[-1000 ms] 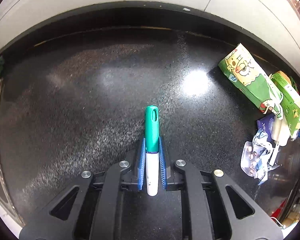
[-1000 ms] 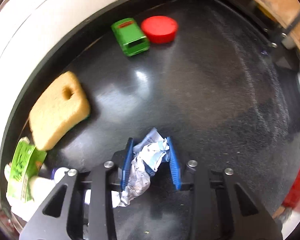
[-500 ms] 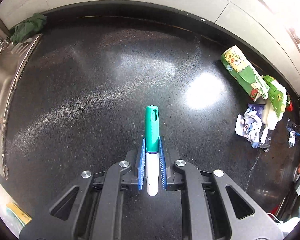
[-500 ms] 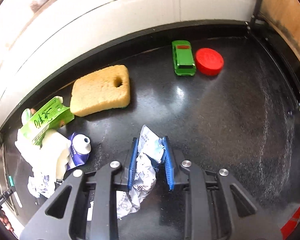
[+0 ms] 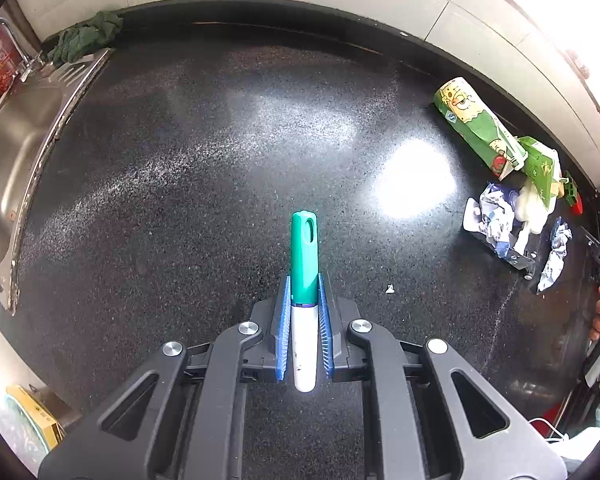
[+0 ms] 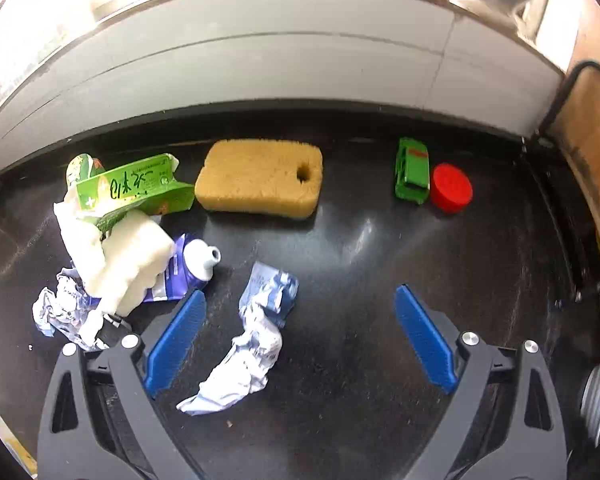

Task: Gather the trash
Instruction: 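Carry marker and wrapper over the trash bin and open both tools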

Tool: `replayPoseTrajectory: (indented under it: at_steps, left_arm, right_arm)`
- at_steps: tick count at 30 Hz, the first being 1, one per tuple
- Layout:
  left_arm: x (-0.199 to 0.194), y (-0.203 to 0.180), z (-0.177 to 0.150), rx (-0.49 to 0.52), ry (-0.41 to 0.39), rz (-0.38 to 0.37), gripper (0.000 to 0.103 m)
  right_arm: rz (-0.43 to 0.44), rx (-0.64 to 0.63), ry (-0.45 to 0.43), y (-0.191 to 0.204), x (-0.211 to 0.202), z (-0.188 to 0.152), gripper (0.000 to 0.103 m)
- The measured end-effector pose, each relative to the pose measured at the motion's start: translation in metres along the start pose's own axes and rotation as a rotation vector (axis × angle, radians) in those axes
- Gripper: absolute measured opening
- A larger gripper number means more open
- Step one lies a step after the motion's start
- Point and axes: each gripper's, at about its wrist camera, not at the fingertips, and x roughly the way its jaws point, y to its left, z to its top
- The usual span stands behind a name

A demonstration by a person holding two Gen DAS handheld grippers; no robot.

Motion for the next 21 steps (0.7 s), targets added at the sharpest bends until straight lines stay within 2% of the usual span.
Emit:
replayPoseTrajectory:
  at_steps: [2, 4, 6, 7, 9, 13, 15, 17, 19, 21]
  left_arm:
    - [0.006, -0.003, -0.001, -0.005, 0.003, -0.001, 0.013]
    - [0.006, -0.003, -0.002, -0.005, 0.003, -0.005, 0.013]
    - [0.005, -0.003, -0.004, -0.006, -0.001, -0.005, 0.013]
    - [0.003, -0.002, -0.004, -0.009, -0.004, -0.002, 0.013]
    - [-0.002, 0.003, -0.007, -0.016, -0.009, 0.010, 0.013]
    - [-0.036, 0.018, -0.017, -0.047, -0.060, 0.044, 0.013]
    - [-0.060, 0.025, -0.027, -0.069, -0.098, 0.066, 0.013]
    - [-0.087, 0.034, -0.044, -0.096, -0.137, 0.094, 0.013]
    - [-0.106, 0.044, -0.064, -0.146, -0.161, 0.109, 0.013]
    - [-0.121, 0.057, -0.091, -0.216, -0.180, 0.133, 0.013]
  right_arm:
    - [0.004, 0.056, 0.084, 0.000, 0.011, -0.012, 0.082]
    - [-0.004, 0.091, 0.154, 0.010, 0.034, -0.031, 0.054]
    - [0.017, 0.117, 0.202, 0.016, 0.046, -0.043, 0.041]
    - [0.024, 0.107, 0.196, 0.020, 0.045, -0.044, 0.028]
    - [0.004, 0.071, 0.190, 0.028, 0.040, -0.043, 0.023]
    - [0.020, 0.087, 0.111, 0.031, -0.001, -0.039, 0.022]
    - [0.089, 0.059, 0.052, 0.041, -0.036, -0.037, 0.022]
    - [0.195, -0.017, -0.004, 0.067, -0.075, -0.033, 0.022]
    - [0.312, -0.133, -0.007, 0.108, -0.100, -0.030, 0.022]
    - [0.421, -0.286, 0.017, 0.165, -0.114, -0.042, 0.022]
